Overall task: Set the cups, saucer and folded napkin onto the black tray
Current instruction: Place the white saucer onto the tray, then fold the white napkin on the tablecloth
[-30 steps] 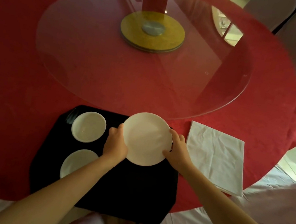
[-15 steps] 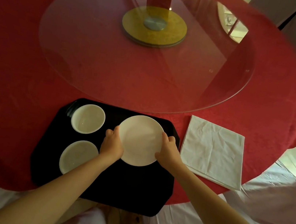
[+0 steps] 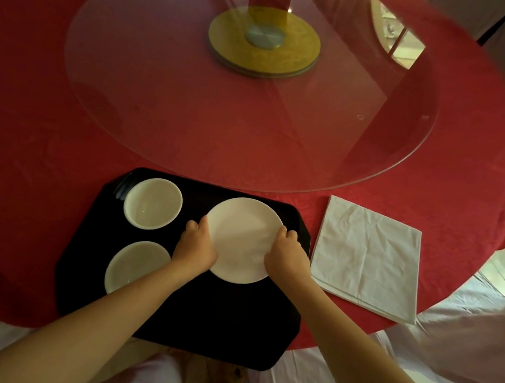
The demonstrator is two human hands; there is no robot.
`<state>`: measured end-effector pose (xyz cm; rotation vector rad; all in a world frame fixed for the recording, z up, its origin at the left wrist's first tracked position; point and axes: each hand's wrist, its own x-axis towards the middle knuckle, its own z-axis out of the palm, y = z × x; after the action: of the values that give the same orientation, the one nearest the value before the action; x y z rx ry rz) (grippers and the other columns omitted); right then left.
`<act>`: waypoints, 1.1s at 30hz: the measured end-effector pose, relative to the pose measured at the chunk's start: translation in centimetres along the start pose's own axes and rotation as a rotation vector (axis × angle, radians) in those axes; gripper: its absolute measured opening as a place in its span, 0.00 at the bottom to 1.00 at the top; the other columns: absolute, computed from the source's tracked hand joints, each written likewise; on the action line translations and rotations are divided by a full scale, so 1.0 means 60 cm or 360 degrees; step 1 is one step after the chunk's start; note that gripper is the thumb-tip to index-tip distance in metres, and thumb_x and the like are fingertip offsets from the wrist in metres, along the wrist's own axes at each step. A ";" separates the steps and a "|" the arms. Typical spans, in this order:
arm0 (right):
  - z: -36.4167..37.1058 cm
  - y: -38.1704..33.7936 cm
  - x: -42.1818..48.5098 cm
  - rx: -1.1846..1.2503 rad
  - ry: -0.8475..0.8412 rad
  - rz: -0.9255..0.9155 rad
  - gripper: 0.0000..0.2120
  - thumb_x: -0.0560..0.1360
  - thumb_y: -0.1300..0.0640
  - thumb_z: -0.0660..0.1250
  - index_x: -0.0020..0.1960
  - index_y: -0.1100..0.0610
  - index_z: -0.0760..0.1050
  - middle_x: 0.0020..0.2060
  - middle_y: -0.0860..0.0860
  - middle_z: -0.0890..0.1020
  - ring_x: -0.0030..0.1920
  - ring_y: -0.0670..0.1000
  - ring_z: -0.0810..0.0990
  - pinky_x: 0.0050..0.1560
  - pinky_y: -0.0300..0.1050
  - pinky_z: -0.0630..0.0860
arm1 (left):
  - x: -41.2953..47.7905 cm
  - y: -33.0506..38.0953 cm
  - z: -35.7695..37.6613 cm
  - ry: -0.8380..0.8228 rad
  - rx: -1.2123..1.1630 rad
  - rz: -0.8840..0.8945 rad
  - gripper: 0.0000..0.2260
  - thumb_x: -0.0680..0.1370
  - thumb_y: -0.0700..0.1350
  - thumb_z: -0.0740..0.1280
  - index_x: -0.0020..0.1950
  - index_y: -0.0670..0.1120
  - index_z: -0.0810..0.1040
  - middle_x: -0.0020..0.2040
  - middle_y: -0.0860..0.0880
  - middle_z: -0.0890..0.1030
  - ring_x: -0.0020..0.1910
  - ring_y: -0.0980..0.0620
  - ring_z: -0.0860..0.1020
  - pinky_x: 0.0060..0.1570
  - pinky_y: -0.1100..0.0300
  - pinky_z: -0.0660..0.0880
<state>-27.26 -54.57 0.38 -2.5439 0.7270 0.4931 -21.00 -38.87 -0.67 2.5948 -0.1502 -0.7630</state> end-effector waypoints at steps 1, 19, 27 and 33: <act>0.000 -0.003 0.000 -0.0044 0.0024 0.0001 0.25 0.74 0.63 0.60 0.69 0.63 0.59 0.61 0.59 0.70 0.57 0.59 0.75 0.50 0.52 0.76 | -0.001 0.002 -0.001 -0.0010 0.0024 -0.0002 0.26 0.72 0.38 0.64 0.68 0.42 0.60 0.62 0.39 0.66 0.58 0.38 0.72 0.56 0.50 0.73; -0.098 0.138 -0.019 0.0351 0.0405 -0.0159 0.20 0.77 0.58 0.61 0.67 0.61 0.66 0.64 0.56 0.71 0.60 0.57 0.75 0.58 0.52 0.74 | -0.006 0.150 0.016 0.0270 0.0138 0.1123 0.17 0.75 0.37 0.60 0.64 0.42 0.72 0.62 0.46 0.75 0.64 0.48 0.68 0.62 0.56 0.67; -0.092 0.290 -0.066 -0.0004 0.0396 0.0035 0.18 0.76 0.57 0.62 0.65 0.58 0.70 0.64 0.55 0.75 0.65 0.57 0.69 0.65 0.51 0.67 | -0.033 0.260 0.118 -0.0104 0.0252 0.1402 0.18 0.75 0.39 0.62 0.65 0.43 0.71 0.64 0.46 0.74 0.67 0.49 0.67 0.64 0.56 0.67; -0.040 0.336 -0.094 -0.0064 0.0284 -0.0005 0.21 0.75 0.56 0.63 0.67 0.57 0.68 0.68 0.51 0.70 0.67 0.55 0.66 0.66 0.52 0.66 | -0.046 0.284 0.210 -0.0372 0.0602 0.1408 0.19 0.74 0.39 0.61 0.65 0.45 0.69 0.66 0.47 0.70 0.67 0.48 0.66 0.64 0.54 0.67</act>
<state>-42.63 -68.86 -1.52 -2.6507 0.7829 0.2850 -29.81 -58.31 -1.46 2.3494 -1.5075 -0.7148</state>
